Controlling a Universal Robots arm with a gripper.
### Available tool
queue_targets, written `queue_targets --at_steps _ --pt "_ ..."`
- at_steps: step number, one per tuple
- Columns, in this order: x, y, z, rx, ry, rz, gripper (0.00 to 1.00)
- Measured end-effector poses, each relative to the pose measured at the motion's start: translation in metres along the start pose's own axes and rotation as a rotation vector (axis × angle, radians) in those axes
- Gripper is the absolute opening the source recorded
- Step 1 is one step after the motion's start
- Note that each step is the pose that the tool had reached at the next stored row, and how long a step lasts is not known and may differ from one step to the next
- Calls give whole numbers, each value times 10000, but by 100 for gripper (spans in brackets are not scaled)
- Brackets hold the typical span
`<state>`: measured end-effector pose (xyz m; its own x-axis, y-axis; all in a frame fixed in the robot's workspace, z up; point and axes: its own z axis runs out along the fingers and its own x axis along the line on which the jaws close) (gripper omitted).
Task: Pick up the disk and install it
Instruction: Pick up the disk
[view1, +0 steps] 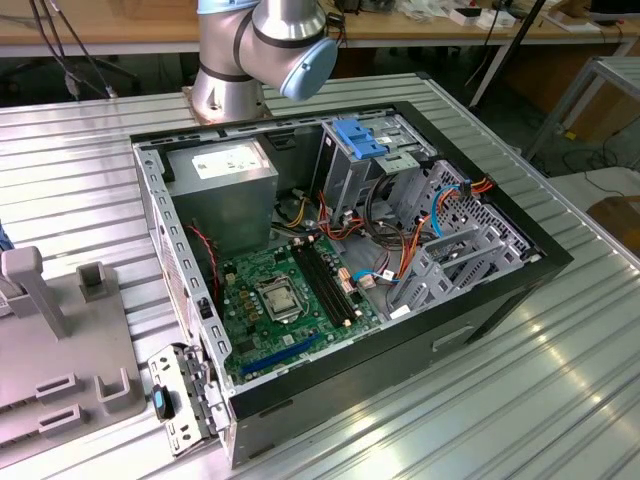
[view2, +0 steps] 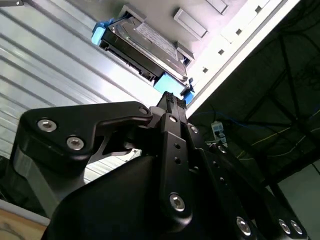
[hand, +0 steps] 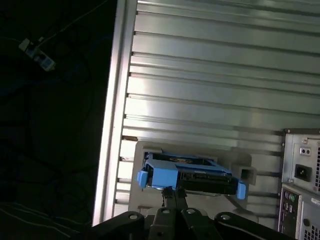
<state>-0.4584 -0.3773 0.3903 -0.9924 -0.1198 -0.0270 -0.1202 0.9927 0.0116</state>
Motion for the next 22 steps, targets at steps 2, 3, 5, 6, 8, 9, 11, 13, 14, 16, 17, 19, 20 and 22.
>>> queue_targets --at_steps 2,3,5,6,8,9,11,13,14,16,17,19,20,22 --pt "0 0 0 -11 5 -438 11" --pt "0 0 0 -16 8 -617 11" --pt "0 0 0 -28 13 -1065 11" --pt "0 0 0 -33 15 -1240 11" --pt "0 0 0 -45 20 -1674 11" --pt "0 0 -1 -49 23 -1861 11" --pt "0 0 -1 -59 27 -2230 11" --pt "0 0 0 -70 32 -2633 11" --pt "0 0 0 -79 35 -2932 11" --pt "0 0 0 -97 42 -3619 11" --pt "0 0 0 -106 46 -3952 11" --pt "0 0 0 -118 51 -4394 11" --pt "0 0 0 -124 54 -4628 11" --pt "0 0 0 -139 61 -5177 11"
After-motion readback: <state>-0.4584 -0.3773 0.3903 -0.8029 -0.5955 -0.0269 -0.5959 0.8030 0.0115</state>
